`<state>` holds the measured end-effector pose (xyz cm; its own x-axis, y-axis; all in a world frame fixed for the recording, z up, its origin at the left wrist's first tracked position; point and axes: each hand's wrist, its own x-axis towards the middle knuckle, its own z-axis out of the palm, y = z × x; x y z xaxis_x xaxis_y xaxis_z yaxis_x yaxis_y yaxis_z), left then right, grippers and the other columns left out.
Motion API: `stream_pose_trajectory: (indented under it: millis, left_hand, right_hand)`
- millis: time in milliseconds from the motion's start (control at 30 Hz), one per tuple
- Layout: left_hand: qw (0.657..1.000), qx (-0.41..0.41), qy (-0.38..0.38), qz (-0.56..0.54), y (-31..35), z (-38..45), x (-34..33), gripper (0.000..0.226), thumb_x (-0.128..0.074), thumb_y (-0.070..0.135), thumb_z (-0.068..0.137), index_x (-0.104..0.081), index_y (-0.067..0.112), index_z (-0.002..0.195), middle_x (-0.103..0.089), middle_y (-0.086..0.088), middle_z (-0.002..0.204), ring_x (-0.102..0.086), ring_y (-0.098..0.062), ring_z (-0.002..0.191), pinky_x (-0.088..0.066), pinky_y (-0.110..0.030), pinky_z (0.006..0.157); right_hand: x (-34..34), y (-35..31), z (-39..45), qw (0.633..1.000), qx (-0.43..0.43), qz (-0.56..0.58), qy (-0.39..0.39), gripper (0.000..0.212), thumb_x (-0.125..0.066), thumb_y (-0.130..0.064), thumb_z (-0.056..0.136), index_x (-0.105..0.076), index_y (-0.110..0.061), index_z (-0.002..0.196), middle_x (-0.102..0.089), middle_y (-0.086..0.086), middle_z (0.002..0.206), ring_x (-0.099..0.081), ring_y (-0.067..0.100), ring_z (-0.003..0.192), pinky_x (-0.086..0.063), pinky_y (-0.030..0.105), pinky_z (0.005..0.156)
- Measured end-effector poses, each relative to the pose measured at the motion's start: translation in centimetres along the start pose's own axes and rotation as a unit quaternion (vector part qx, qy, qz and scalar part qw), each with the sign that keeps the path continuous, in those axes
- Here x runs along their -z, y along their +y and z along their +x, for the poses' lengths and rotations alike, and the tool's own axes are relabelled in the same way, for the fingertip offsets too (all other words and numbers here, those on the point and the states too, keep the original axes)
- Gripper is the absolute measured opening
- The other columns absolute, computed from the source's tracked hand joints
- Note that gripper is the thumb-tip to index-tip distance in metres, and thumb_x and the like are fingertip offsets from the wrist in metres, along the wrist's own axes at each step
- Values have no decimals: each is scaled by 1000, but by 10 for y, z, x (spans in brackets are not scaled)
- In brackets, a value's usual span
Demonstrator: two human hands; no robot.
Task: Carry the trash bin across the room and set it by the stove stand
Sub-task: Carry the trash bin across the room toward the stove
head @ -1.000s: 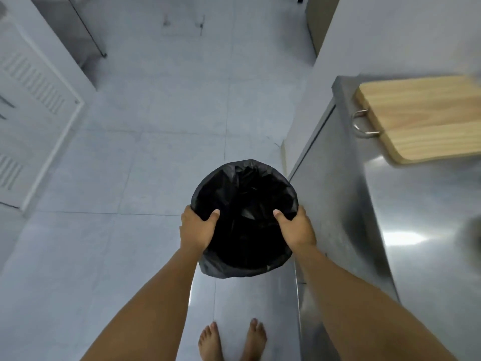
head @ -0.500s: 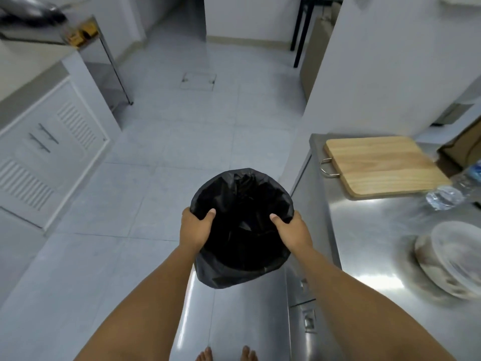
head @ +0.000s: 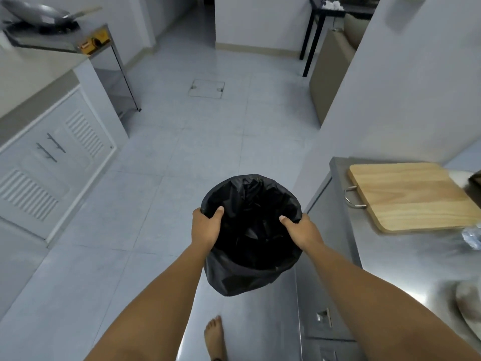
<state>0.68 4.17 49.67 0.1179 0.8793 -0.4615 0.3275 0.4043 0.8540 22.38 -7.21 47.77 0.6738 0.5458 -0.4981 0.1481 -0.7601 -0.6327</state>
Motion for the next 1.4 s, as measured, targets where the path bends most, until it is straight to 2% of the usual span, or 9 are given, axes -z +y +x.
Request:
stream_pose_trajectory:
  millis: [100,333,500,600,1033,1400]
  left_hand:
    - [1000,-1,-11,8,17,38,1,69,-61,44,90,-36,8,143,-56,-12,136,-57,-34,123,-47,-44,103]
    - [999,-25,-25,20,78,129,-3,71,-63,43,89,-34,7,143,-55,-13,138,-56,-34,124,-46,-45,105]
    - [998,-37,-42,25,127,196,-23,69,-64,41,89,-35,7,142,-55,-14,138,-56,-35,124,-46,-46,105]
    - [998,-50,-37,31,155,237,-43,69,-65,40,89,-35,5,141,-55,-15,137,-56,-36,124,-46,-47,105]
    - [999,-19,-48,11,297,421,-175,74,-65,42,88,-35,4,144,-55,-15,139,-57,-36,124,-47,-46,104]
    - [999,-10,-45,8,398,593,-259,75,-67,39,89,-32,3,144,-52,-17,142,-54,-37,127,-44,-43,105]
  right_hand:
    - [-5,-29,27,1000,-1,4,6,77,-57,-67,80,-50,-16,137,-64,9,130,-62,32,117,-52,48,100]
    - [-6,-107,94,999,17,20,26,73,-58,-61,87,-47,-14,141,-61,11,134,-60,34,121,-50,44,99]
    - [4,-161,154,998,28,31,51,77,-56,-64,84,-45,-15,142,-60,10,135,-60,34,121,-50,49,100]
    - [16,-191,197,997,32,21,60,83,-54,-68,80,-44,-16,145,-59,10,137,-59,34,123,-49,50,102]
    - [95,-308,440,999,20,21,42,77,-54,-61,88,-44,-10,144,-59,14,138,-57,38,125,-47,51,105]
    - [118,-407,628,999,14,19,23,74,-54,-58,90,-44,-10,144,-59,16,137,-58,38,124,-47,50,105]
